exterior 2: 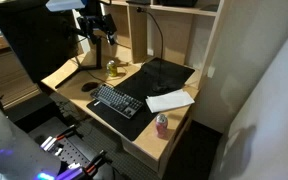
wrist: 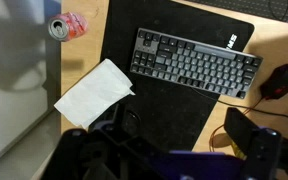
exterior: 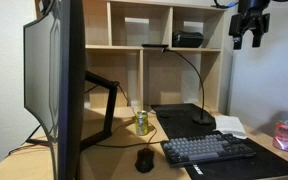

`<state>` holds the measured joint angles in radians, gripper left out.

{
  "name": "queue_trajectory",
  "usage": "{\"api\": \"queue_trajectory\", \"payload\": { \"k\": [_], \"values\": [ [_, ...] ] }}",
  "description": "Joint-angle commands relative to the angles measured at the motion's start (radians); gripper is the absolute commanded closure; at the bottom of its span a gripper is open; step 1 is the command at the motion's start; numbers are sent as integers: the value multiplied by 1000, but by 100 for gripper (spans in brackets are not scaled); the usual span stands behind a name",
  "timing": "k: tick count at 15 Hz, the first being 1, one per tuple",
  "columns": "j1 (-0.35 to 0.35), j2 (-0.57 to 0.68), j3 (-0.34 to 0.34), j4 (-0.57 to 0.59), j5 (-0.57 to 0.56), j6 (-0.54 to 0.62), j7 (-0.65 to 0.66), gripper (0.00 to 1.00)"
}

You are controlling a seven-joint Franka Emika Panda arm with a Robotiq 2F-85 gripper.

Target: Click the top left button on the keyboard

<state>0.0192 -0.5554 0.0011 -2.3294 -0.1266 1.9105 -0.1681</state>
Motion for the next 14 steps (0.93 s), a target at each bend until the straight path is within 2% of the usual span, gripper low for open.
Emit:
{"api": "queue_trajectory", "payload": {
  "k": [1,3,5,7,10,12,13,14],
  "values": [
    [6,1,-5,2,-3,-2,3,0],
    [6,1,-5,2,-3,-2,3,0],
    [19,144,-6,51,21,-52,-11,0],
    [63,199,1,-4,69,28,-51,0],
    [122,322,48,-45,105,84,-94,0],
    [135,352,58,-69,107,86,-143,0],
    [123,337,63,-45,95,69,-85,0],
    [128,359,72,-48,95,71,-81,0]
  ]
}}
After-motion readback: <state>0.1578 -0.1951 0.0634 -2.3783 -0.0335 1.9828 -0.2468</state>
